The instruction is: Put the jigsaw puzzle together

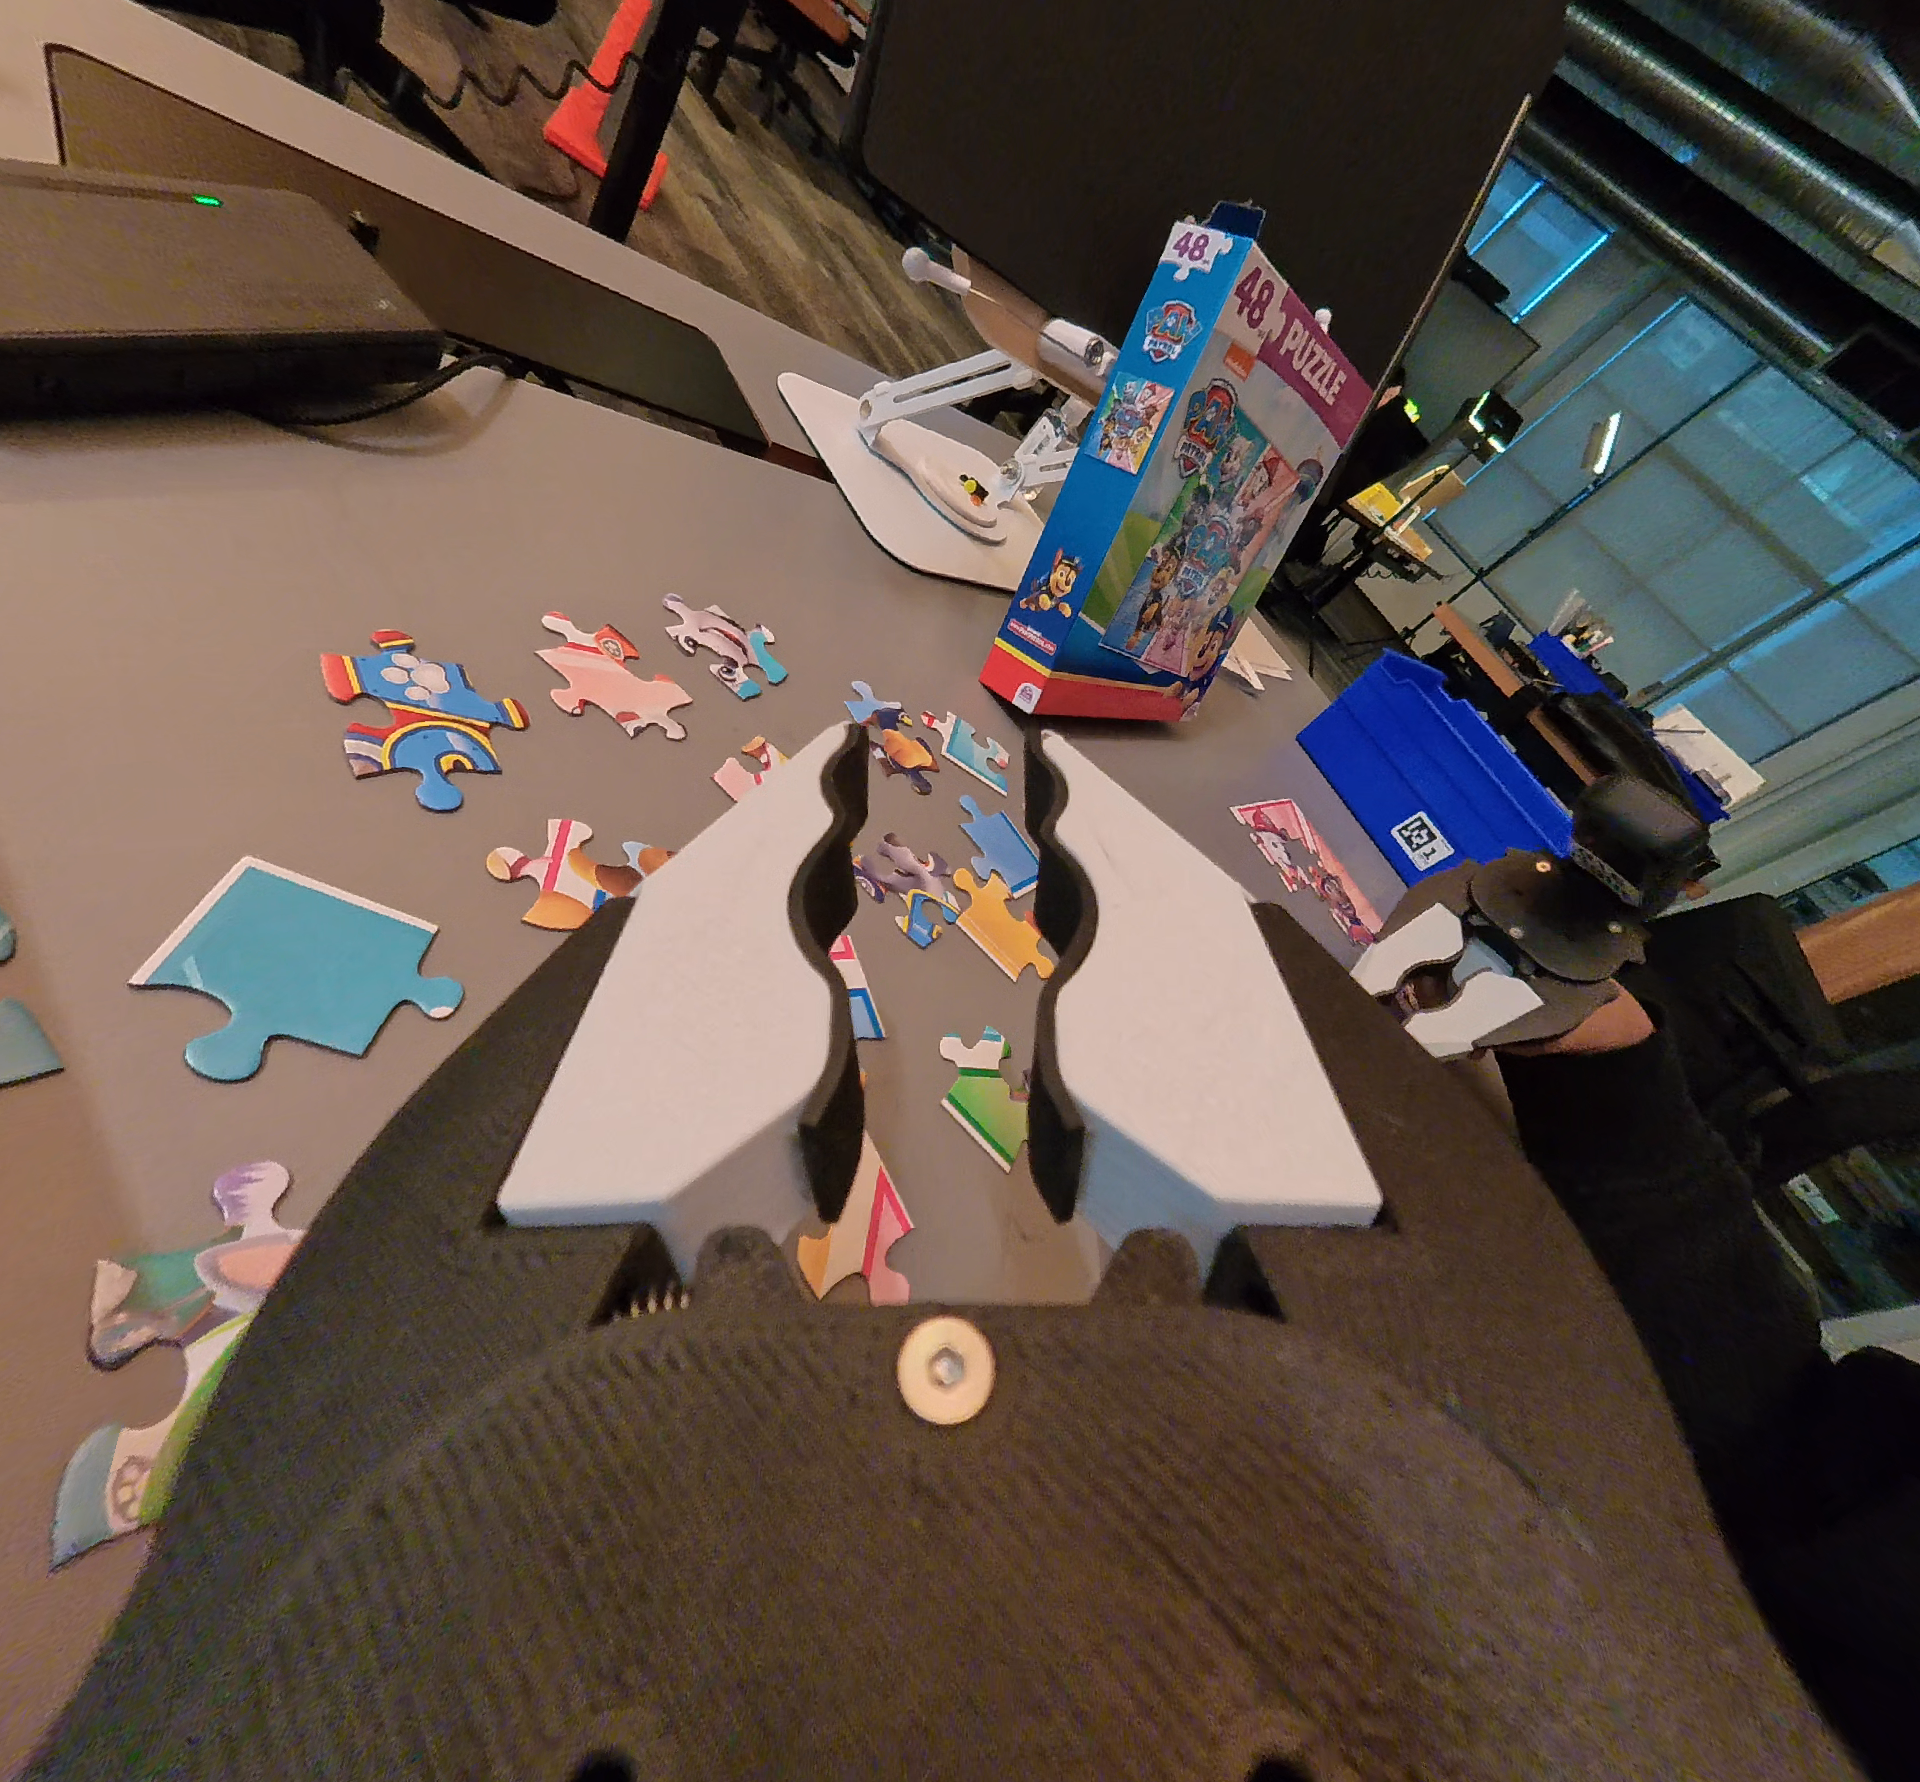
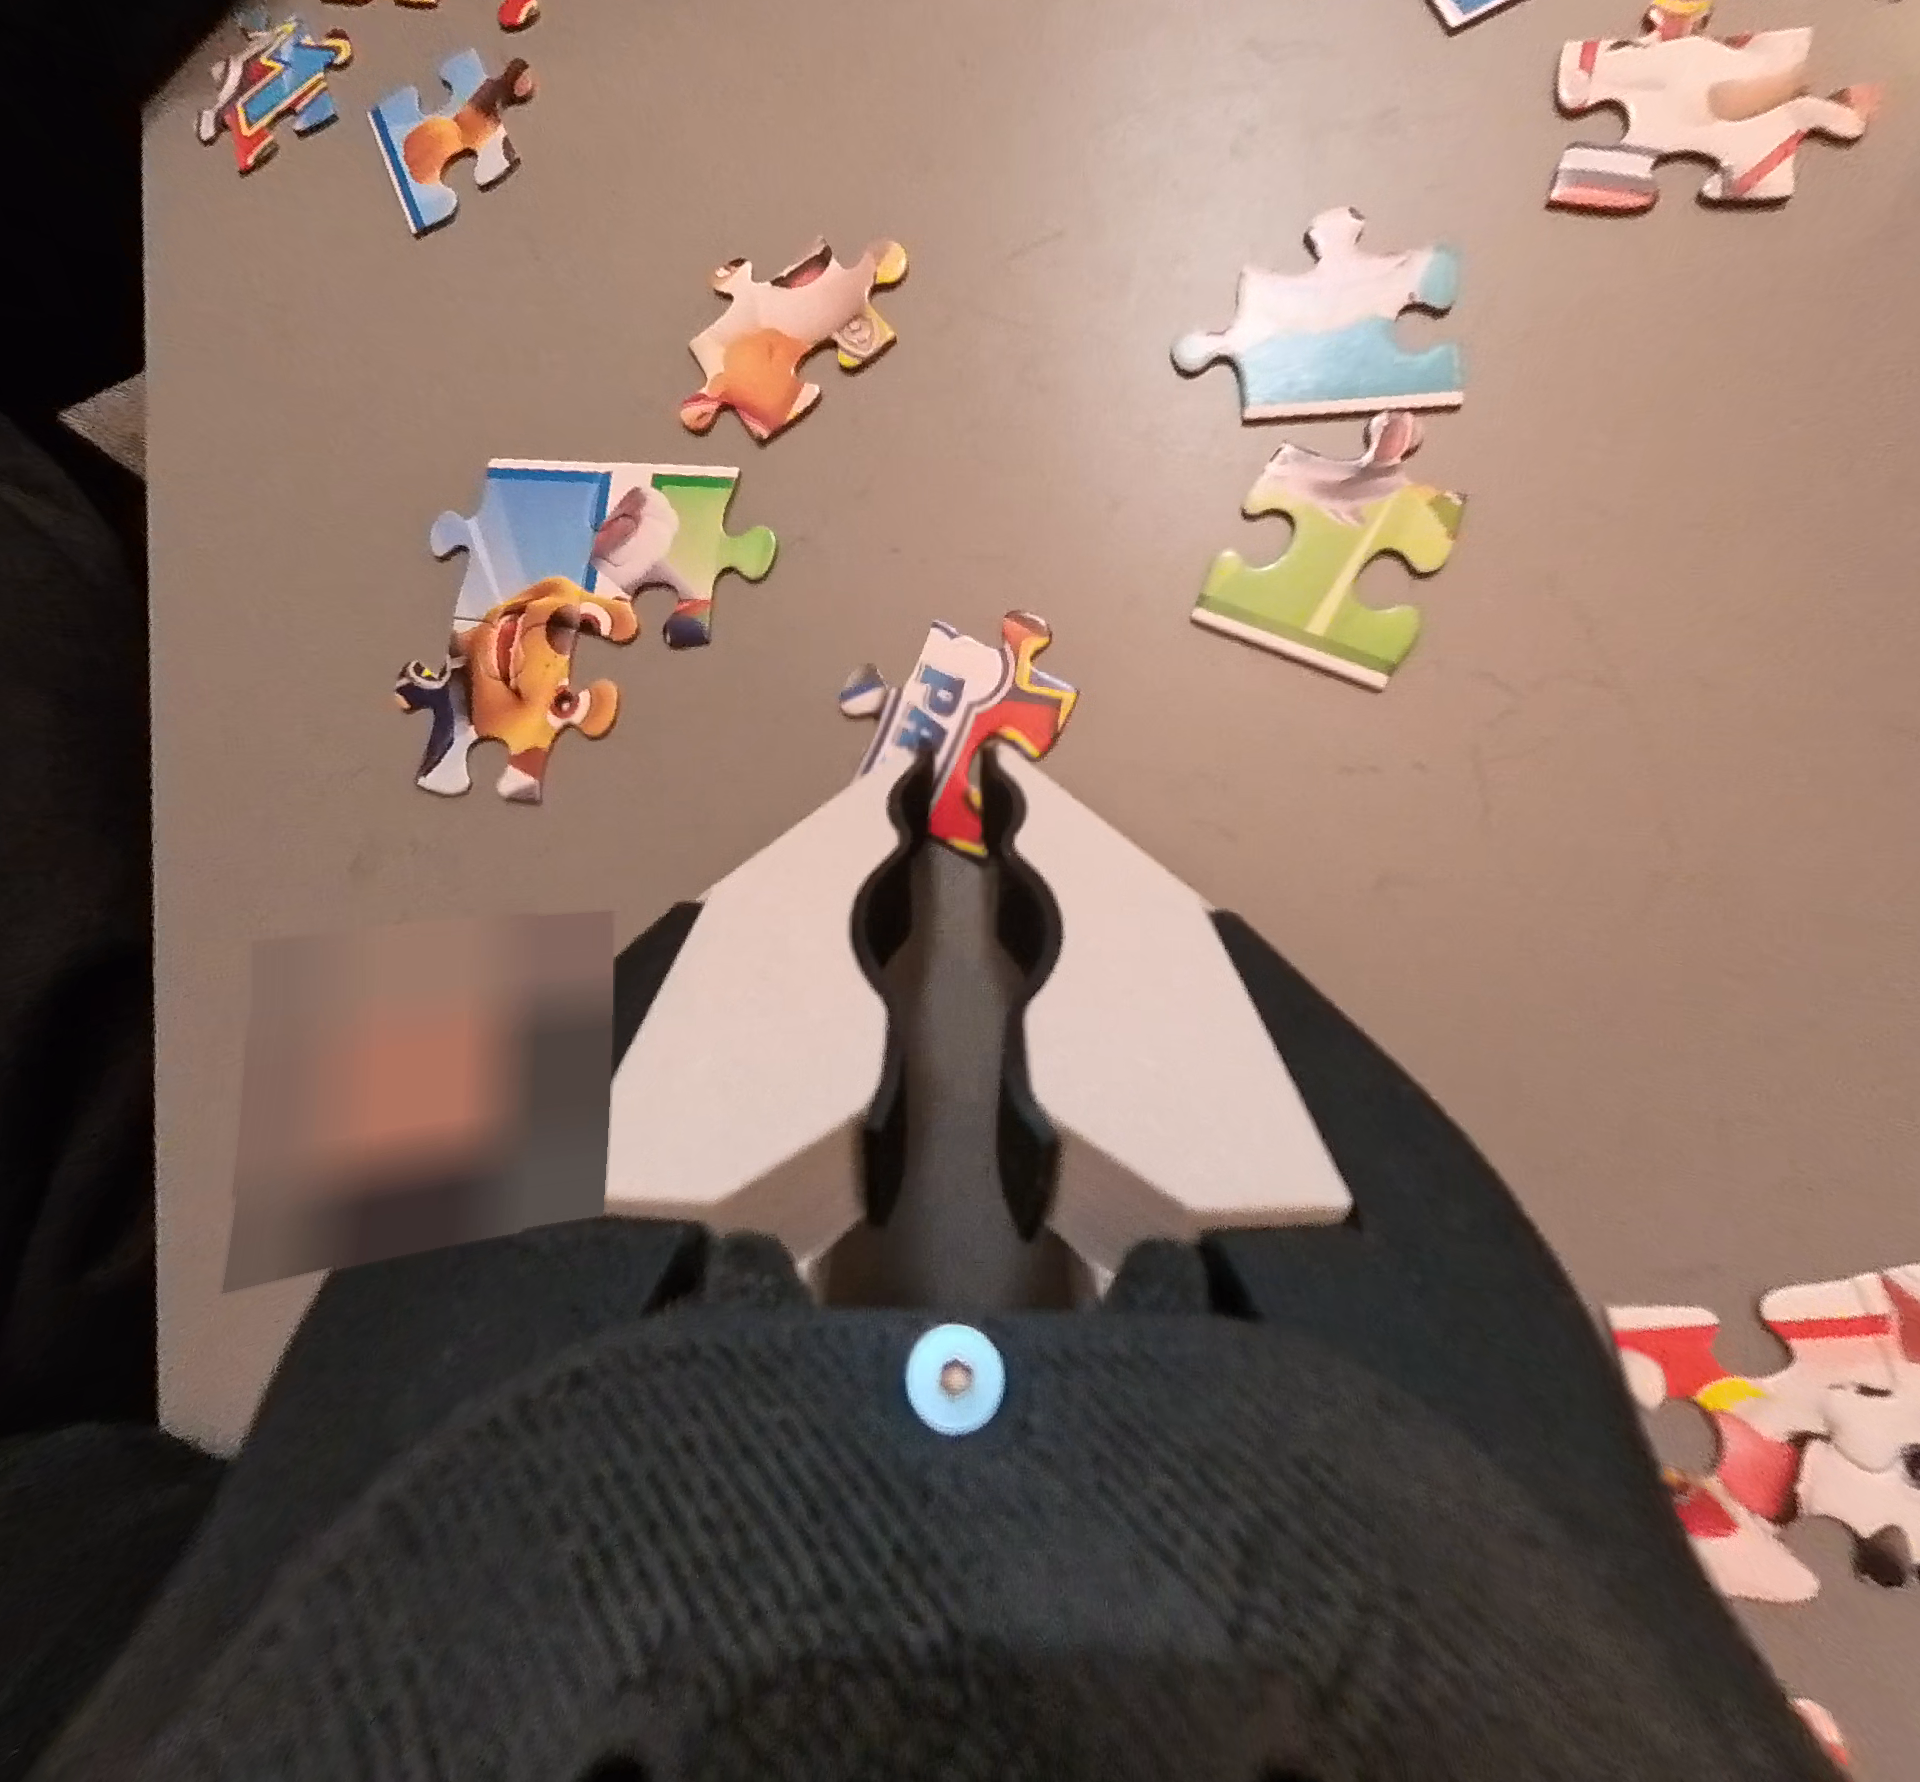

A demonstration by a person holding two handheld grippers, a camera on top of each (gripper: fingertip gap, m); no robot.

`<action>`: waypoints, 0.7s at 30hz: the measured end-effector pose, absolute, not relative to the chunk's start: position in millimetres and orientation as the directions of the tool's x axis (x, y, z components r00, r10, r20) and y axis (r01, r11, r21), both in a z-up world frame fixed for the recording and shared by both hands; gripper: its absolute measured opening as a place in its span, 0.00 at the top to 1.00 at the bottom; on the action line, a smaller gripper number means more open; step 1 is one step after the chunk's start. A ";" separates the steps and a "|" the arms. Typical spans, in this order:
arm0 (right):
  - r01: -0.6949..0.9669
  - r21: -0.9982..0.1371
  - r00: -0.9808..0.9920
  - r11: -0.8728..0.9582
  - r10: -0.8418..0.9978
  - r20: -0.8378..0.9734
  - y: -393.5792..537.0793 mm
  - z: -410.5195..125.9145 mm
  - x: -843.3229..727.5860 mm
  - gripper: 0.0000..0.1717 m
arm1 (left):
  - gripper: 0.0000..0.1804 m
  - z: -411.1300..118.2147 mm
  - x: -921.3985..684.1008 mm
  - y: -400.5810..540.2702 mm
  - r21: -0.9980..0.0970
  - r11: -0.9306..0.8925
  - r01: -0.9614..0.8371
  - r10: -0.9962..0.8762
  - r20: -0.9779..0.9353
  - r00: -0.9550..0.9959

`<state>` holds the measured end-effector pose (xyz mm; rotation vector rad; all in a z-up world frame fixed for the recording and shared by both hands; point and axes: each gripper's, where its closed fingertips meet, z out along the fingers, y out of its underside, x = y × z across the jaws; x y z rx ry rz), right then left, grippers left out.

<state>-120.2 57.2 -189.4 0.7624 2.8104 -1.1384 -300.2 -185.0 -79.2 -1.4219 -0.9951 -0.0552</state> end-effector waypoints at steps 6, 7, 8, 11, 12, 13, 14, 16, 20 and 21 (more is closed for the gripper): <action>0.359 -0.687 -0.920 0.632 0.362 -0.148 26.6 -183.3 -114.5 0.88 | 0.85 -83.8 -300.1 -178.0 -0.788 0.192 0.585 0.525 0.587 0.617; 0.347 -0.678 -0.924 0.648 0.359 -0.130 24.5 -185.7 -114.0 0.87 | 0.85 -84.7 -300.1 -177.5 -0.789 0.188 0.586 0.528 0.584 0.617; 0.340 -0.670 -0.928 0.660 0.352 -0.124 22.8 -187.8 -112.5 0.87 | 0.85 -85.4 -300.3 -177.4 -0.789 0.185 0.586 0.531 0.582 0.616; 0.341 -0.683 -0.934 0.646 0.317 -0.167 14.2 -184.8 -105.2 0.86 | 0.85 -85.4 -301.0 -178.2 -0.788 0.190 0.586 0.532 0.584 0.613; 0.337 -0.697 -0.937 0.633 0.298 -0.182 9.9 -181.4 -102.5 0.86 | 0.85 -85.2 -301.2 -178.6 -0.787 0.193 0.586 0.532 0.586 0.612; 0.327 -0.713 -0.941 0.620 0.281 -0.188 5.5 -178.0 -100.5 0.86 | 0.85 -85.1 -301.4 -179.0 -0.786 0.195 0.586 0.531 0.587 0.611; 0.313 -0.726 -0.946 0.612 0.266 -0.184 1.0 -175.5 -99.5 0.86 | 0.85 -85.1 -301.6 -179.3 -0.786 0.197 0.586 0.531 0.588 0.610; 0.288 -0.734 -0.954 0.615 0.250 -0.166 -5.6 -175.8 -98.7 0.86 | 0.85 -85.0 -302.0 -179.8 -0.788 0.194 0.584 0.535 0.584 0.610; 0.296 -0.695 -0.953 0.656 0.255 -0.165 -10.4 -188.1 -96.6 0.85 | 0.85 -85.9 -303.5 -183.5 -0.792 0.197 0.578 0.549 0.577 0.604; 0.296 -0.699 -0.953 0.651 0.252 -0.169 -12.6 -187.2 -95.8 0.84 | 0.85 -85.4 -303.9 -184.7 -0.791 0.203 0.577 0.547 0.580 0.603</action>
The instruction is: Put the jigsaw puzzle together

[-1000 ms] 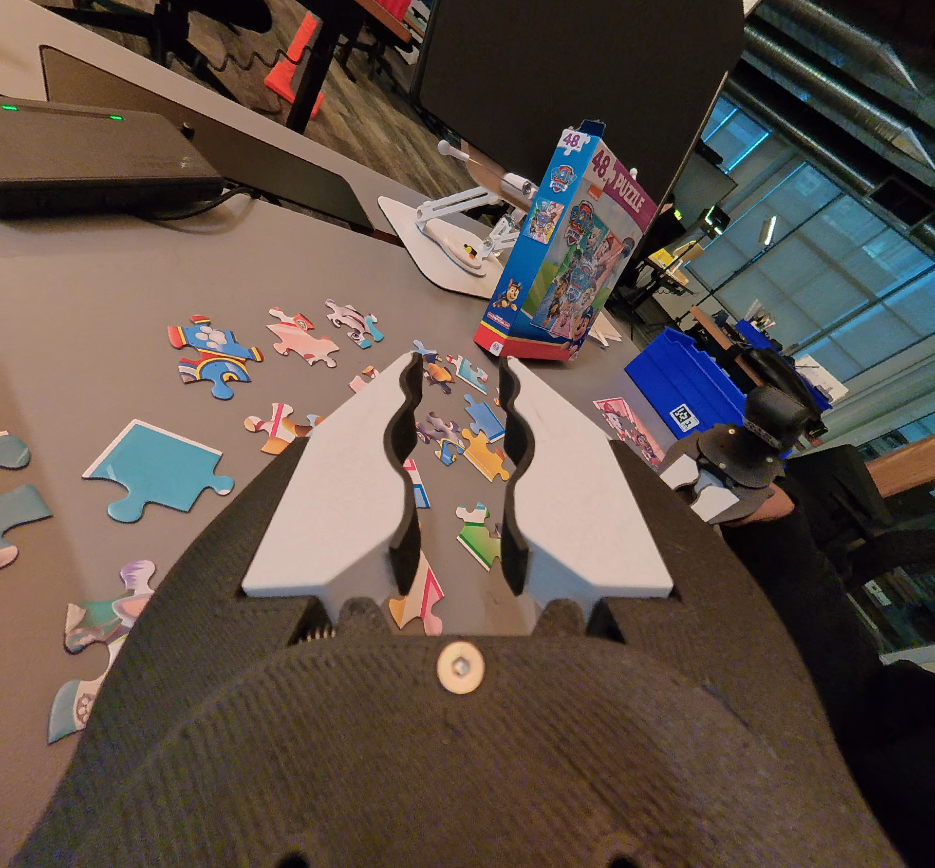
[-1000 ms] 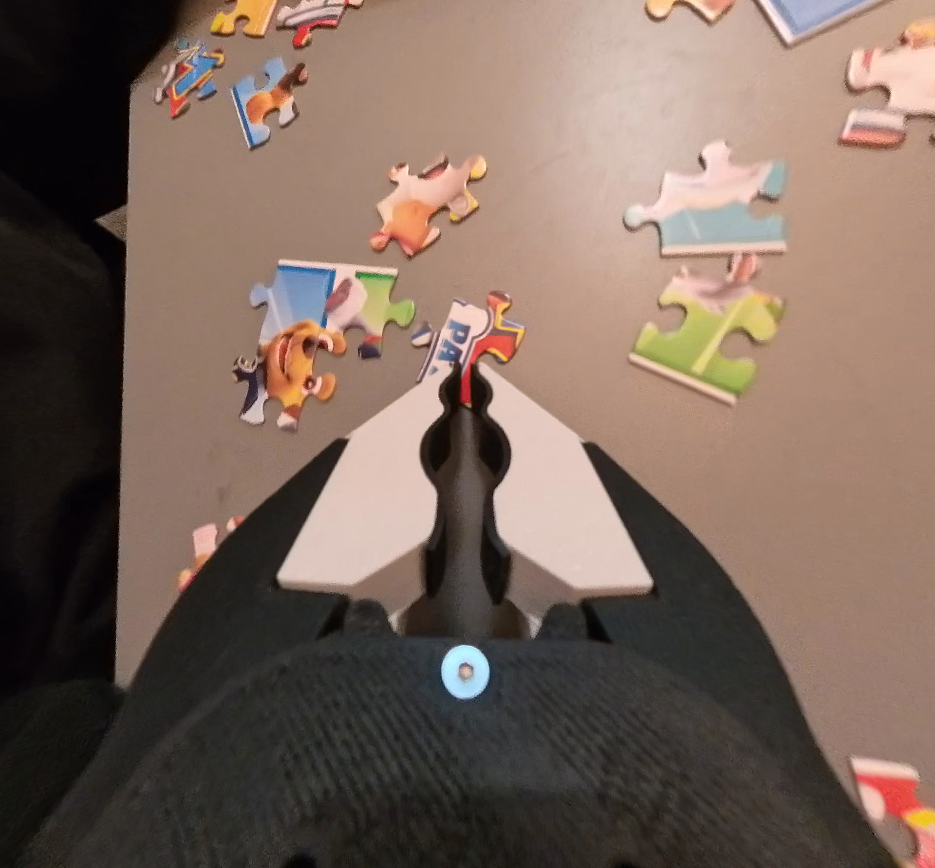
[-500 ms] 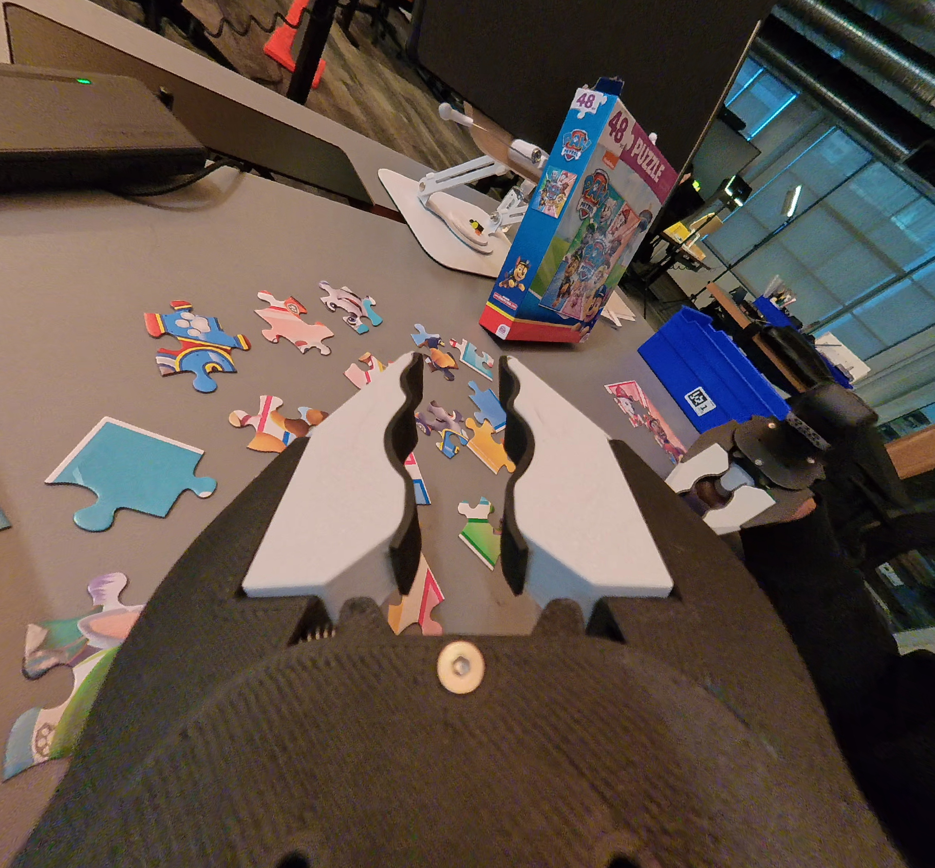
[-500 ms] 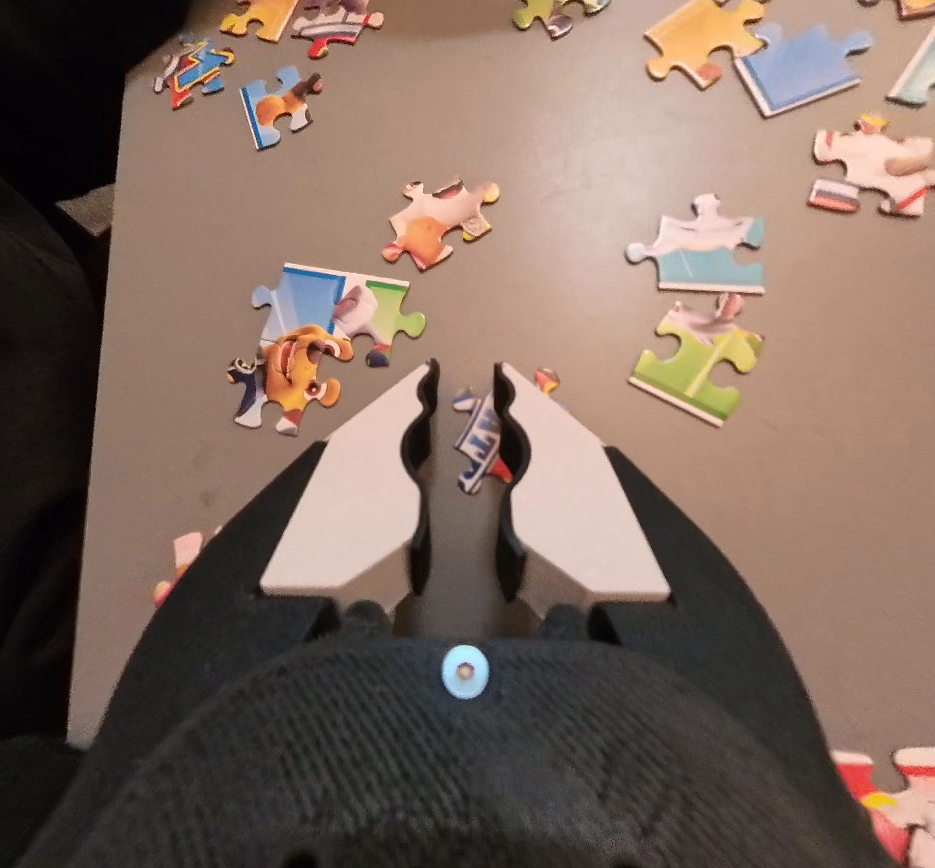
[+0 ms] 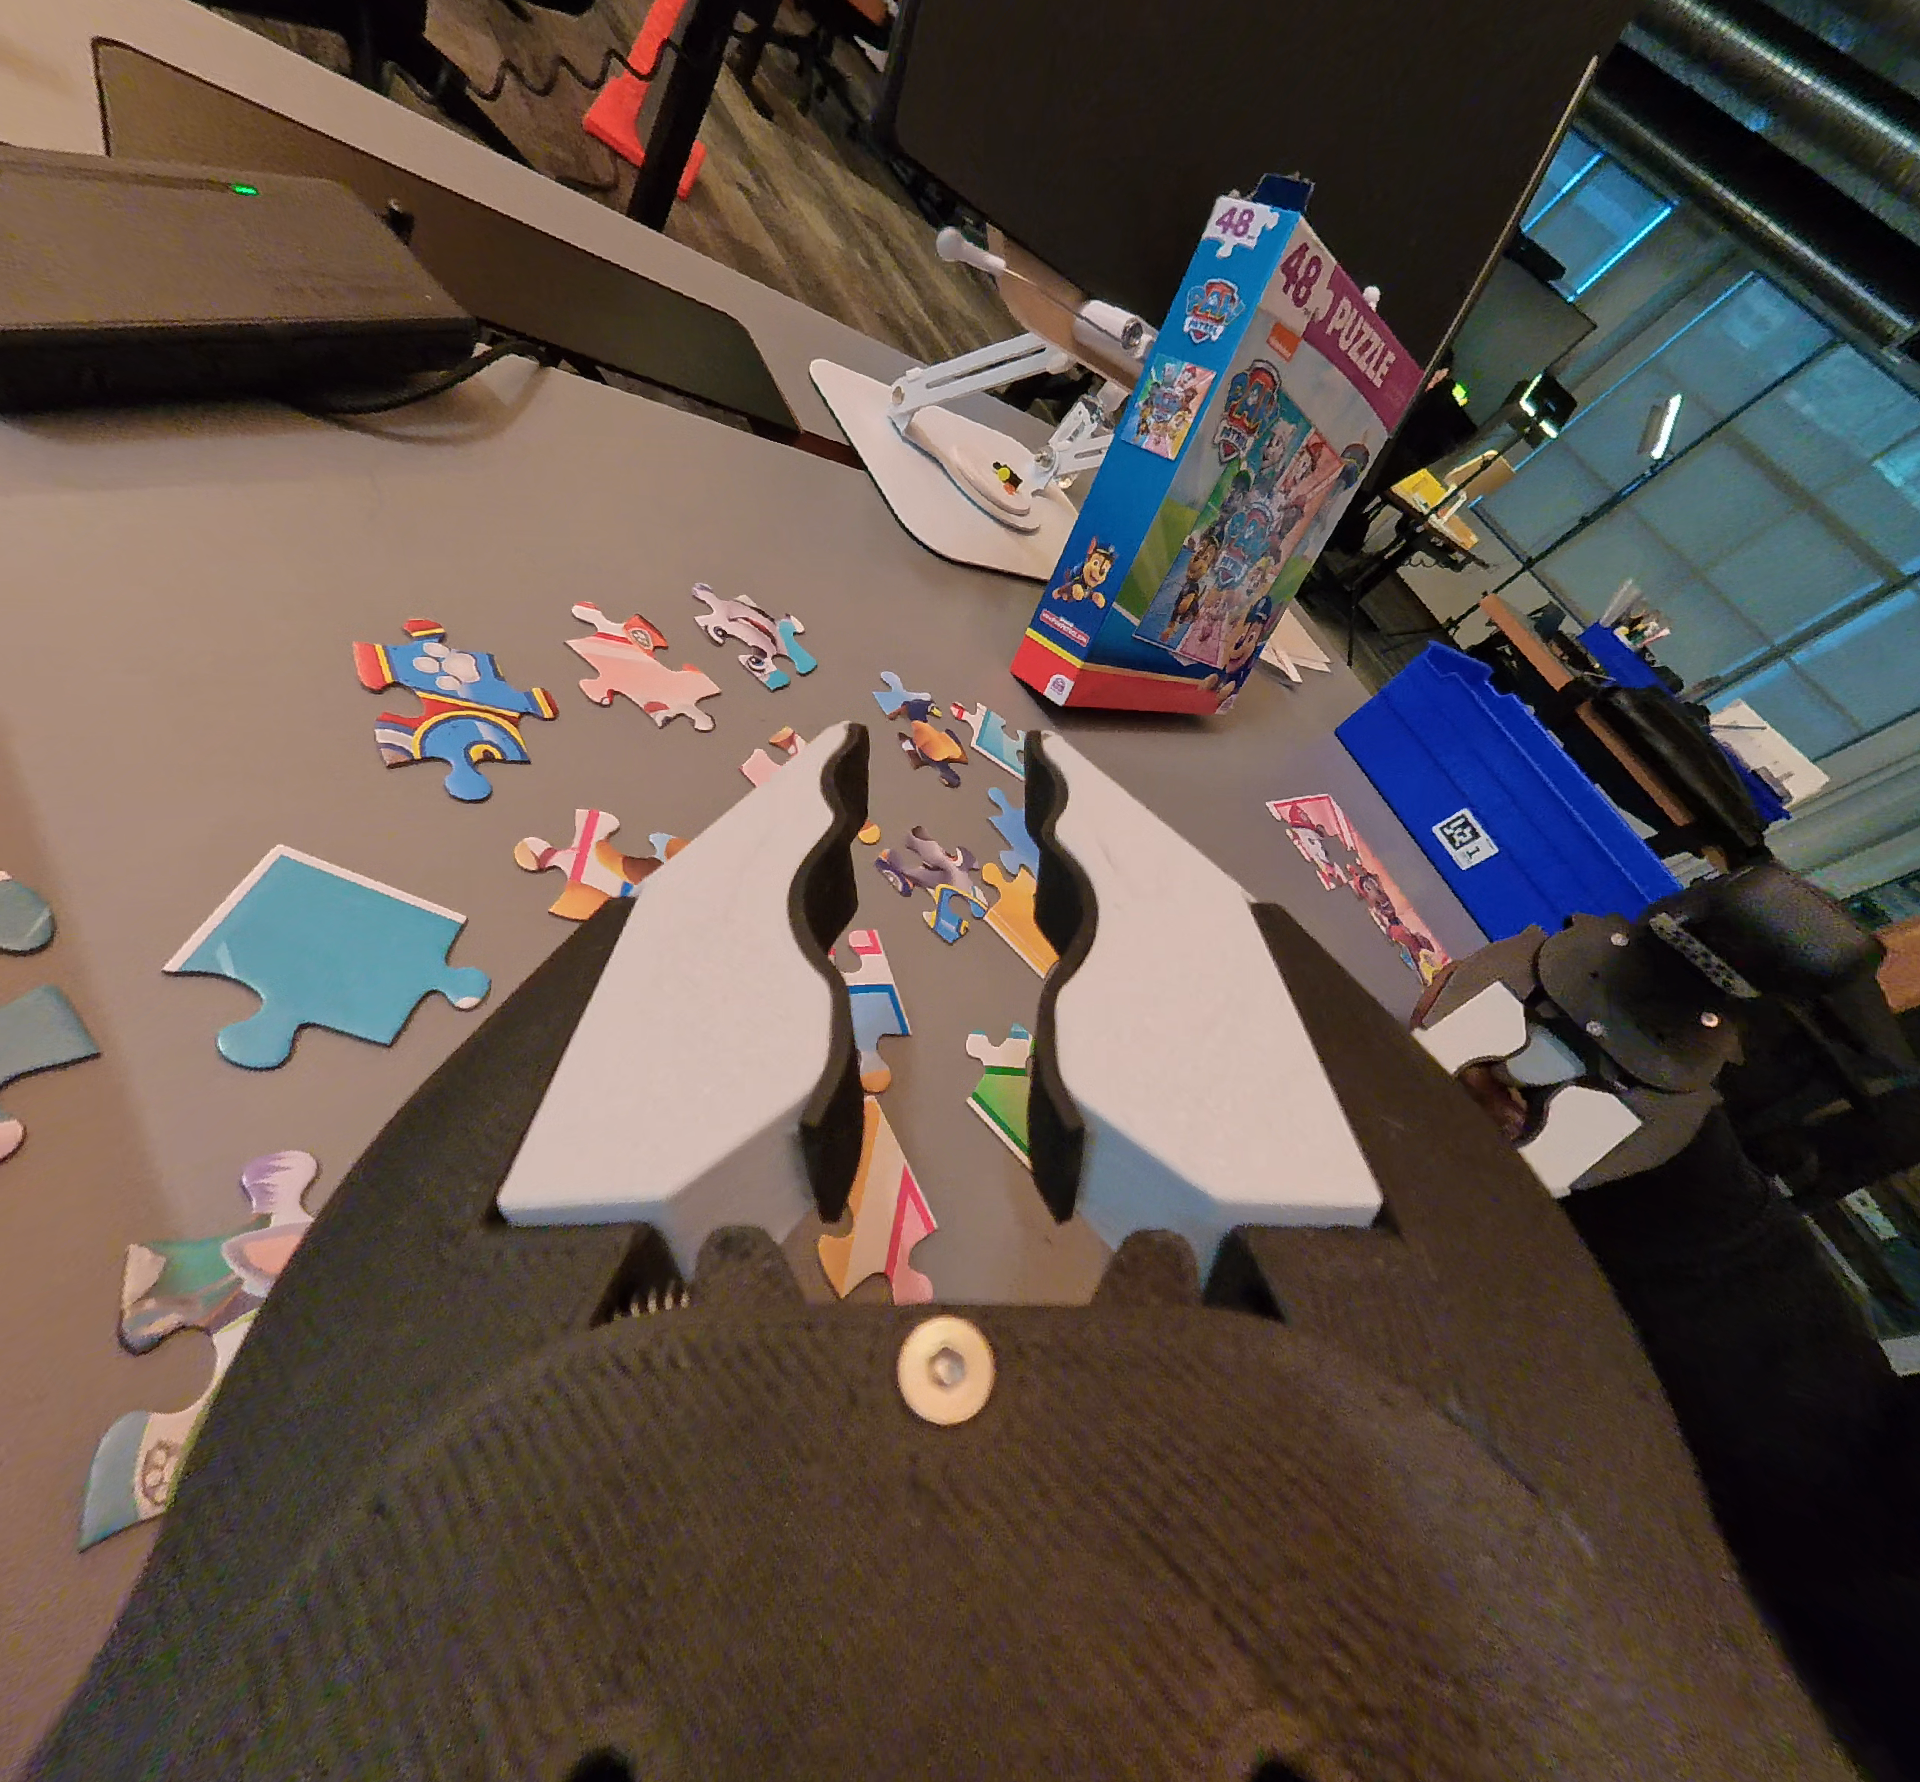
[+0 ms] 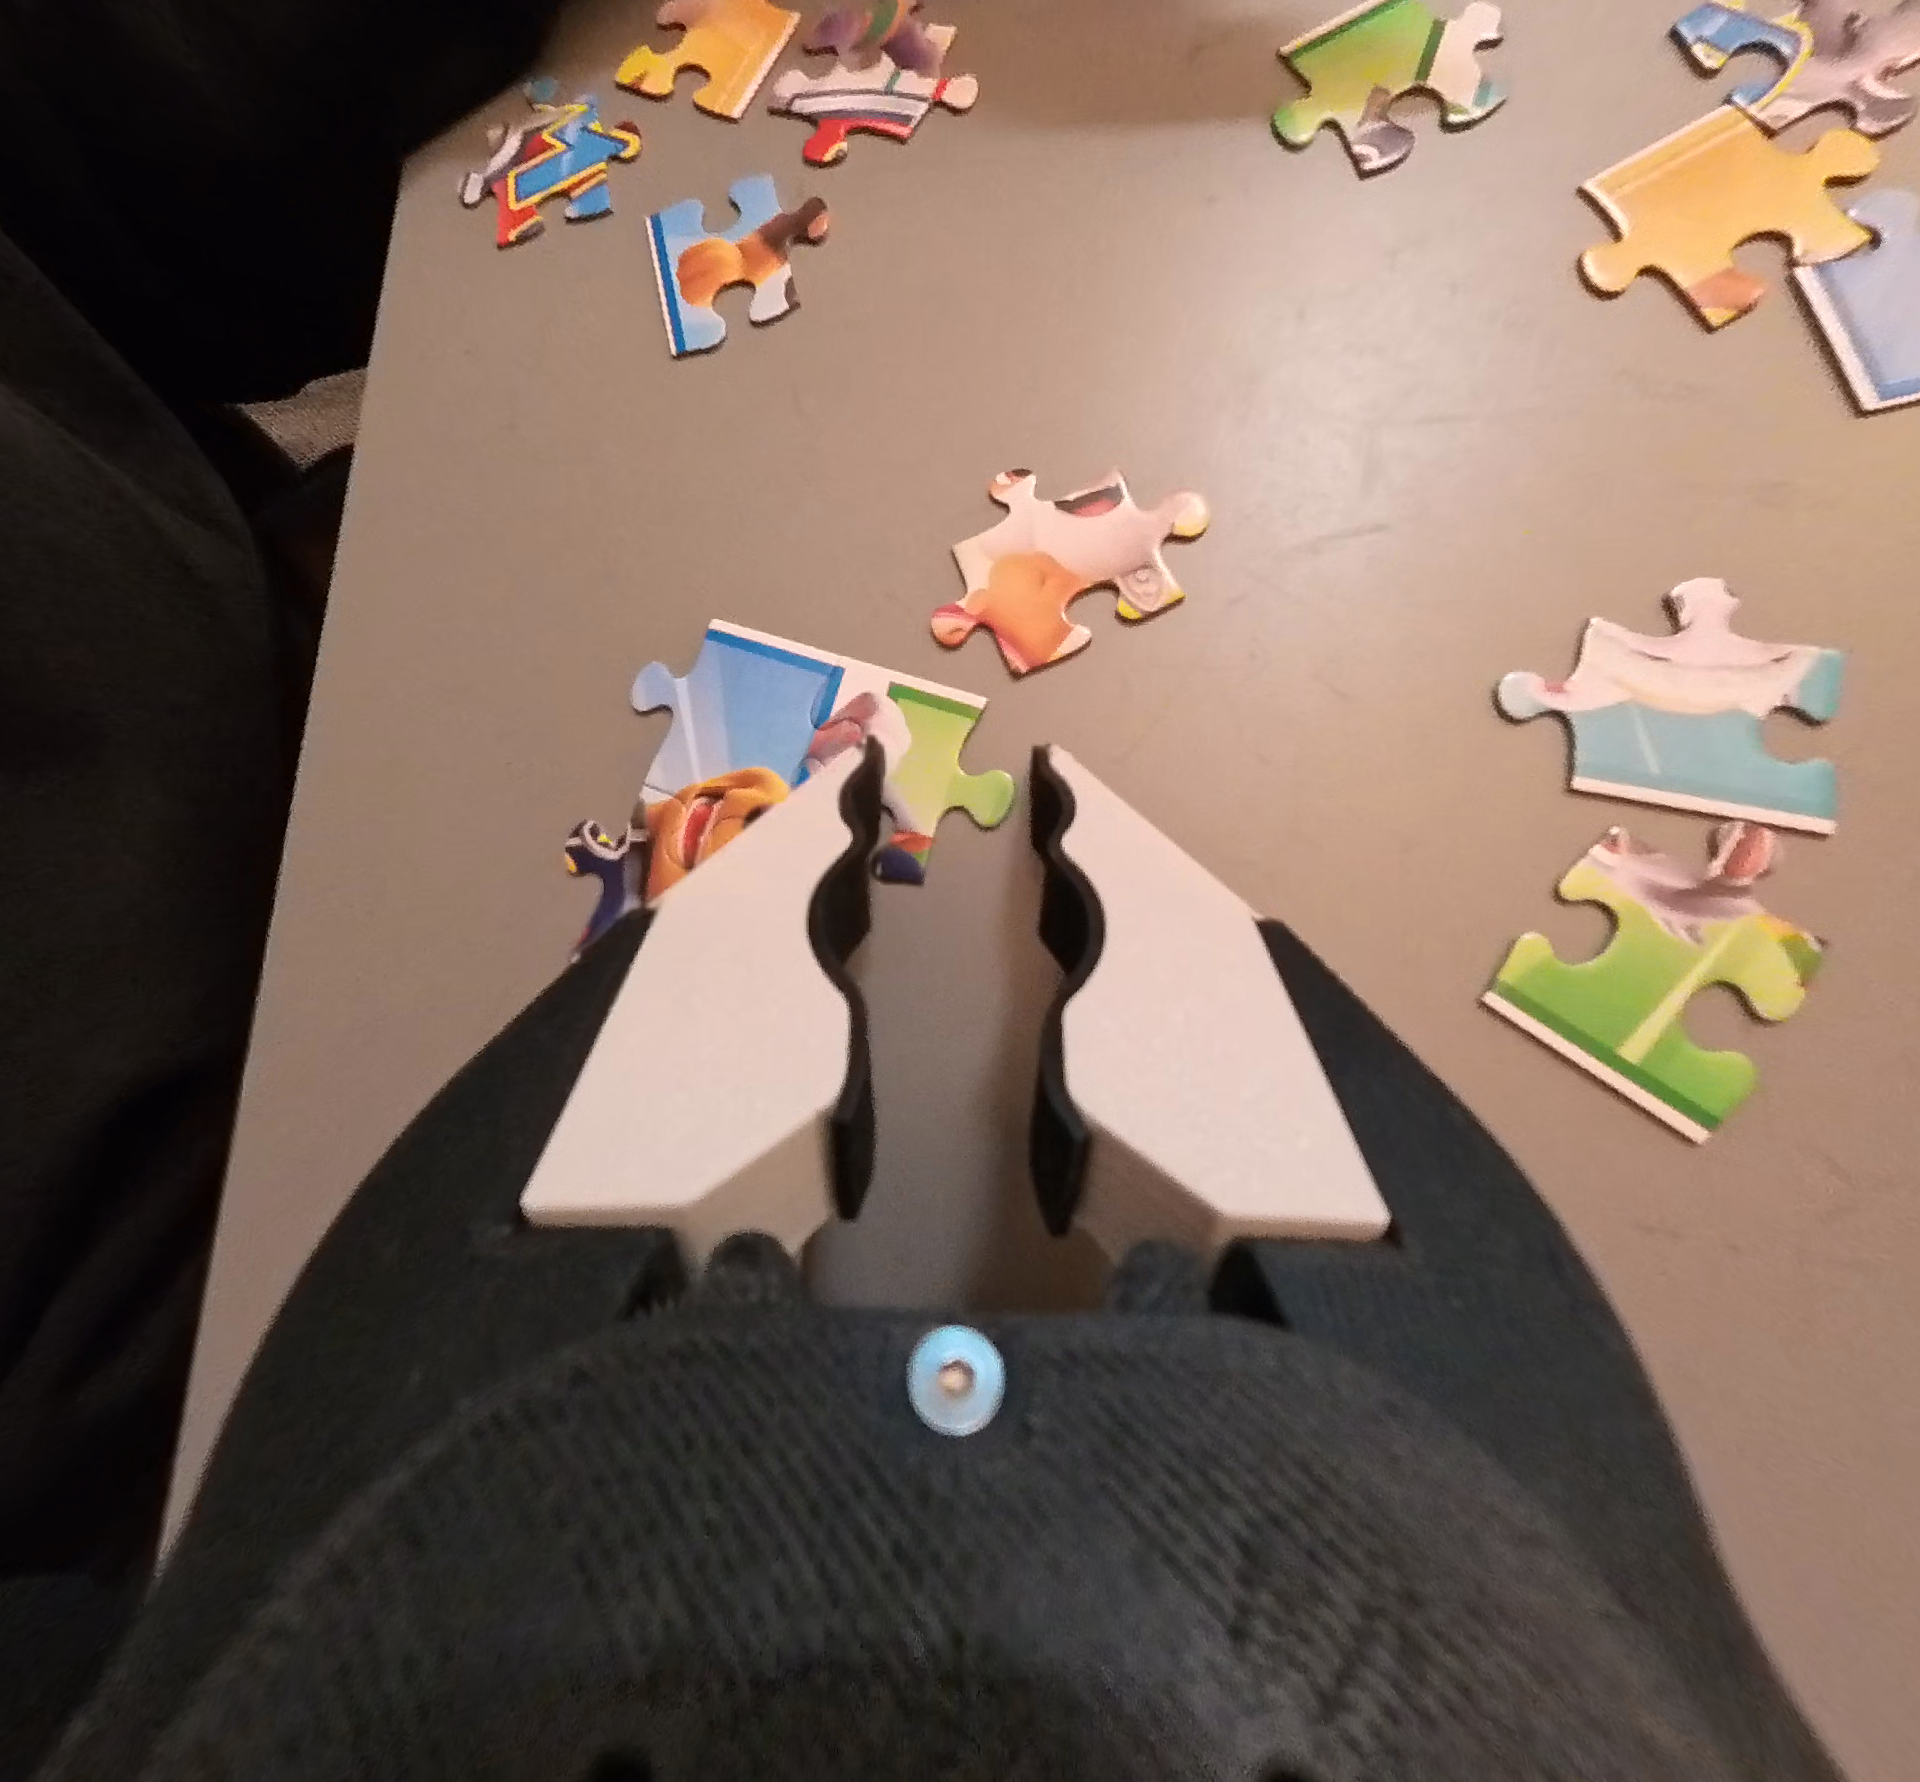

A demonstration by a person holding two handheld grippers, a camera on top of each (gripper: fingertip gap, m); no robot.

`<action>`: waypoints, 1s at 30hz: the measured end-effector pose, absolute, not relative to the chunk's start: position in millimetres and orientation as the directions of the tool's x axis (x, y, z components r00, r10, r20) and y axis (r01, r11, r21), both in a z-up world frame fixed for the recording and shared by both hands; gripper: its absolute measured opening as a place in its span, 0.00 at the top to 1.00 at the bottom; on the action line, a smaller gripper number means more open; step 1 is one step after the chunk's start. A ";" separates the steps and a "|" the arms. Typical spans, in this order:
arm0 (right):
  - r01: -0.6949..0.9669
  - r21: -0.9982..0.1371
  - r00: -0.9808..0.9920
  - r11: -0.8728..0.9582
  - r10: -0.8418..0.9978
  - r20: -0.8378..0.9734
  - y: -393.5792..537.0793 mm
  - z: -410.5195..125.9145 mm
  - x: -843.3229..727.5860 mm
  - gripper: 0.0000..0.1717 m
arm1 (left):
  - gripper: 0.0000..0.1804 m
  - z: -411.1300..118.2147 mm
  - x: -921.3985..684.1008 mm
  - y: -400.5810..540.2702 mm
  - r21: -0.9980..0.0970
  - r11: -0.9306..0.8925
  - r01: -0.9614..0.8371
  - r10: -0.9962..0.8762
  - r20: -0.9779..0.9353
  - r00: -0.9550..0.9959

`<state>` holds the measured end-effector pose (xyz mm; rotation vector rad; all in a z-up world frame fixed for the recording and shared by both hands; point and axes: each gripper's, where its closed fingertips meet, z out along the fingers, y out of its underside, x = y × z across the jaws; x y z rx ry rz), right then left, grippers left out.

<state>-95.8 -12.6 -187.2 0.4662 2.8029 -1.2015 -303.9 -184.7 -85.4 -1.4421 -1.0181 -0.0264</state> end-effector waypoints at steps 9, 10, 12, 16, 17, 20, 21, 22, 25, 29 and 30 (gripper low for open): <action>0.264 -0.701 -0.958 0.663 0.096 -0.270 -42.9 -186.1 -58.0 0.87 | 0.84 -76.0 -304.3 -193.0 -0.777 0.275 0.566 0.510 0.617 0.599; 0.251 -0.702 -0.962 0.666 0.092 -0.256 -44.5 -185.8 -57.4 0.86 | 0.84 -75.8 -304.3 -193.5 -0.777 0.276 0.565 0.511 0.617 0.598; 0.228 -0.720 -0.972 0.656 0.112 -0.206 -43.3 -181.5 -63.3 0.84 | 0.84 -75.8 -304.4 -194.4 -0.780 0.276 0.562 0.516 0.613 0.598; 0.269 -0.777 -0.947 0.569 0.303 -0.106 -12.7 -161.8 -102.5 0.83 | 0.84 -76.9 -305.0 -196.0 -0.784 0.270 0.559 0.528 0.606 0.595; 0.298 -0.771 -0.922 0.563 0.379 -0.079 2.6 -161.9 -115.1 0.81 | 0.84 -77.3 -305.2 -196.3 -0.785 0.269 0.559 0.531 0.604 0.594; 0.386 -0.715 -0.854 0.583 0.519 -0.038 43.9 -172.7 -131.1 0.78 | 0.84 -78.1 -305.7 -196.9 -0.787 0.262 0.558 0.539 0.599 0.592; 0.403 -0.710 -0.845 0.578 0.532 -0.047 50.2 -174.4 -130.3 0.78 | 0.84 -78.4 -305.8 -197.1 -0.788 0.260 0.557 0.542 0.597 0.592; 0.416 -0.708 -0.842 0.571 0.535 -0.064 53.4 -175.7 -127.9 0.78 | 0.84 -78.7 -306.1 -197.2 -0.789 0.258 0.557 0.544 0.595 0.591; 0.448 -0.673 -0.848 0.589 0.518 -0.111 55.0 -184.9 -119.0 0.74 | 0.84 -79.4 -306.7 -196.8 -0.790 0.255 0.558 0.549 0.593 0.589; 0.383 -0.666 -0.881 0.640 0.470 -0.055 49.8 -190.3 -115.4 0.78 | 0.85 -77.0 -310.0 -200.3 -0.804 0.268 0.531 0.573 0.576 0.583; 0.368 -0.662 -0.884 0.653 0.467 -0.029 51.6 -190.8 -116.4 0.80 | 0.85 -76.3 -310.8 -201.6 -0.806 0.275 0.525 0.577 0.575 0.580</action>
